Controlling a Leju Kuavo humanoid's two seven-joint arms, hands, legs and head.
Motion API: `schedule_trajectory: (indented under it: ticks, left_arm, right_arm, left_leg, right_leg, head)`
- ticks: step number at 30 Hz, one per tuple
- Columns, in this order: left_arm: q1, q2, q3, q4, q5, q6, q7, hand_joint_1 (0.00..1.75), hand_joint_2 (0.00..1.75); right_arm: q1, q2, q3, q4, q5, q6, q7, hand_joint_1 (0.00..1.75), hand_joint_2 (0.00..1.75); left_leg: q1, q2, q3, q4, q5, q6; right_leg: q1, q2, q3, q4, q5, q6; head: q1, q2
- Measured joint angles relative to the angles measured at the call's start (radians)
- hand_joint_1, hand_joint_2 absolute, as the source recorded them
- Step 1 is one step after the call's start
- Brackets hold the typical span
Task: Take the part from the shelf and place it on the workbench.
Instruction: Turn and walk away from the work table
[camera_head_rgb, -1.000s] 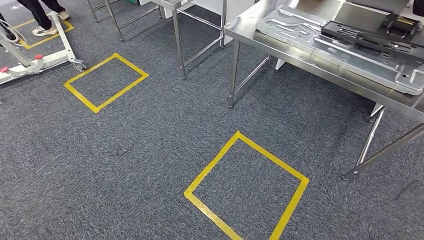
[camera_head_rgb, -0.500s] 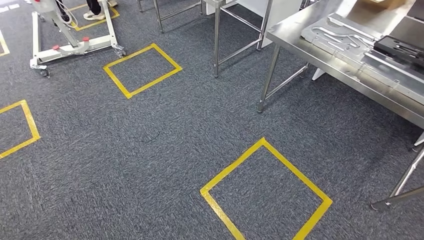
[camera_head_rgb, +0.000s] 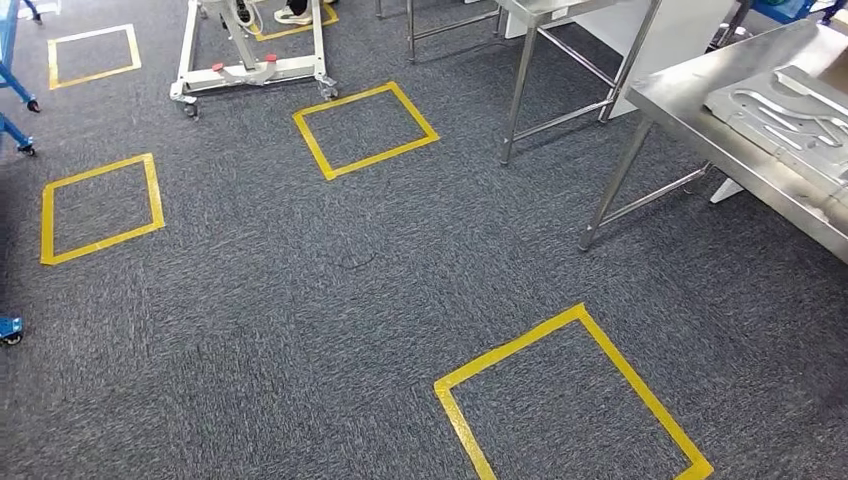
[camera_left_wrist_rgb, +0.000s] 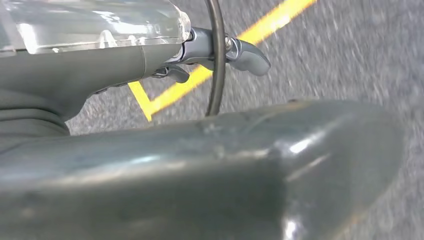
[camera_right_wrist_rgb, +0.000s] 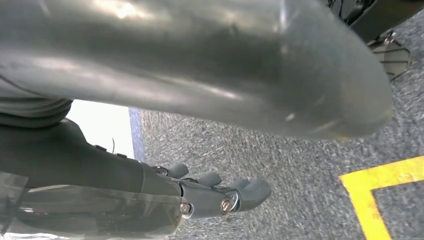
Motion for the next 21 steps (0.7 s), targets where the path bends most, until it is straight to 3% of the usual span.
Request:
schedule_trajectory:
  ticks: [2, 4, 6, 7, 8, 9, 10, 12, 14, 16, 17, 18, 19, 21]
  left_arm:
    - [0.000, 0.013, 0.003, 0.020, 0.000, 0.001, 0.000, 0.00, 0.00]
    - [-0.002, 0.019, 0.005, 0.035, 0.000, 0.000, 0.000, 0.00, 0.00]
    - [-0.005, 0.022, 0.006, 0.046, 0.000, -0.001, 0.000, 0.00, 0.00]
    - [-0.006, 0.023, 0.006, 0.051, 0.000, -0.001, 0.000, 0.00, 0.00]
    - [-0.007, 0.025, 0.006, 0.055, 0.000, -0.001, 0.000, 0.00, 0.00]
    - [-0.007, 0.026, 0.006, 0.058, 0.000, -0.001, 0.000, 0.00, 0.00]
    - [-0.007, 0.027, 0.006, 0.061, 0.000, -0.001, 0.000, 0.00, 0.00]
    - [-0.009, 0.027, 0.007, 0.067, 0.000, -0.001, 0.000, 0.00, 0.00]
    - [-0.011, 0.027, 0.007, 0.071, 0.000, 0.001, -0.001, 0.00, 0.00]
    - [-0.009, 0.027, 0.007, 0.076, -0.002, 0.003, -0.004, 0.00, 0.00]
    - [-0.007, 0.028, 0.007, 0.077, -0.003, 0.003, -0.006, 0.00, 0.00]
    - [-0.005, 0.028, 0.007, 0.079, -0.005, 0.003, -0.008, 0.00, 0.00]
    - [-0.006, 0.029, 0.007, 0.080, -0.008, 0.003, -0.009, 0.00, 0.00]
    - [-0.010, 0.027, 0.007, 0.084, -0.012, 0.003, -0.011, 0.00, 0.00]
  right_arm:
    - [-0.006, 0.000, 0.000, 0.000, 0.000, 0.000, 0.000, 0.00, 0.00]
    - [-0.006, 0.000, 0.000, 0.000, 0.000, 0.000, -0.001, 0.00, 0.00]
    - [-0.002, -0.001, 0.000, 0.000, 0.000, 0.000, -0.001, 0.00, 0.00]
    - [-0.002, -0.001, 0.000, 0.000, 0.000, 0.000, -0.001, 0.00, 0.00]
    - [-0.001, -0.001, 0.000, 0.000, 0.000, 0.000, -0.001, 0.00, 0.00]
    - [0.000, -0.001, 0.000, 0.000, 0.000, 0.000, -0.001, 0.00, 0.00]
    - [0.000, -0.001, 0.000, 0.000, 0.000, 0.000, -0.001, 0.00, 0.00]
    - [0.003, -0.001, 0.000, 0.000, 0.000, 0.000, -0.001, 0.00, 0.00]
    - [0.005, -0.003, 0.000, 0.000, 0.000, 0.002, -0.001, 0.00, 0.00]
    - [0.001, -0.004, 0.000, 0.000, -0.001, 0.007, 0.000, 0.00, 0.00]
    - [-0.001, -0.005, 0.000, 0.000, -0.001, 0.011, 0.000, 0.00, 0.00]
    - [-0.001, -0.005, 0.000, 0.000, -0.001, 0.013, 0.000, 0.00, 0.00]
    - [0.000, -0.005, 0.000, 0.000, -0.002, 0.016, 0.001, 0.00, 0.00]
    - [0.005, -0.005, 0.000, 0.000, 0.002, 0.020, -0.003, 0.00, 0.00]
  left_leg:
    - [0.002, -0.020, 0.003, -0.009, 0.006, 0.012]
    - [0.007, -0.040, 0.009, -0.021, 0.014, 0.025]
    - [0.006, -0.061, 0.007, -0.022, 0.017, 0.032]
    - [0.004, -0.073, 0.006, -0.022, 0.017, 0.033]
    - [0.003, -0.086, 0.006, -0.021, 0.017, 0.034]
    - [0.002, -0.101, 0.008, -0.020, 0.016, 0.034]
    - [0.001, -0.116, 0.010, -0.018, 0.016, 0.034]
    - [0.000, -0.144, 0.011, -0.014, 0.012, 0.030]
    - [0.002, -0.168, 0.005, -0.010, 0.011, 0.022]
    - [0.006, -0.191, -0.002, -0.012, 0.013, 0.009]
    - [0.008, -0.190, -0.004, -0.009, 0.012, 0.004]
    - [0.007, -0.172, -0.010, 0.004, 0.004, -0.001]
    - [0.006, -0.146, -0.025, 0.034, -0.014, -0.005]
    - [0.010, -0.087, -0.082, 0.150, -0.074, -0.012]
  right_leg:
    - [-0.002, -0.001, 0.006, 0.001, -0.006, 0.011]
    - [-0.004, 0.046, -0.013, 0.053, -0.044, 0.019]
    - [-0.005, 0.096, -0.076, 0.181, -0.110, 0.020]
    - [-0.005, 0.105, -0.110, 0.243, -0.132, 0.020]
    - [-0.004, 0.108, -0.133, 0.279, -0.134, 0.019]
    - [-0.004, 0.111, -0.138, 0.276, -0.113, 0.017]
    - [-0.004, 0.117, -0.123, 0.233, -0.075, 0.014]
    - [-0.005, 0.158, -0.070, 0.095, 0.004, 0.005]
    - [-0.003, 0.192, -0.040, 0.018, 0.030, -0.001]
    - [0.000, 0.182, -0.036, 0.007, 0.029, -0.007]
    - [0.000, 0.168, -0.031, 0.000, 0.032, -0.012]
    - [-0.002, 0.155, -0.025, -0.009, 0.034, -0.018]
    - [-0.003, 0.139, -0.019, -0.018, 0.037, -0.025]
    - [-0.002, 0.107, -0.011, -0.026, 0.036, -0.033]
  head:
    - [0.000, 0.000]
    - [0.000, 0.000]
    - [0.000, 0.000]
    - [0.000, 0.000]
    - [0.000, 0.000]
    - [0.000, 0.000]
    - [0.000, 0.000]
    - [0.000, 0.000]
    - [0.000, 0.000]
    - [0.000, 0.000]
    - [0.000, 0.000]
    - [0.000, 0.000]
    - [0.000, 0.000]
    - [0.000, 0.000]
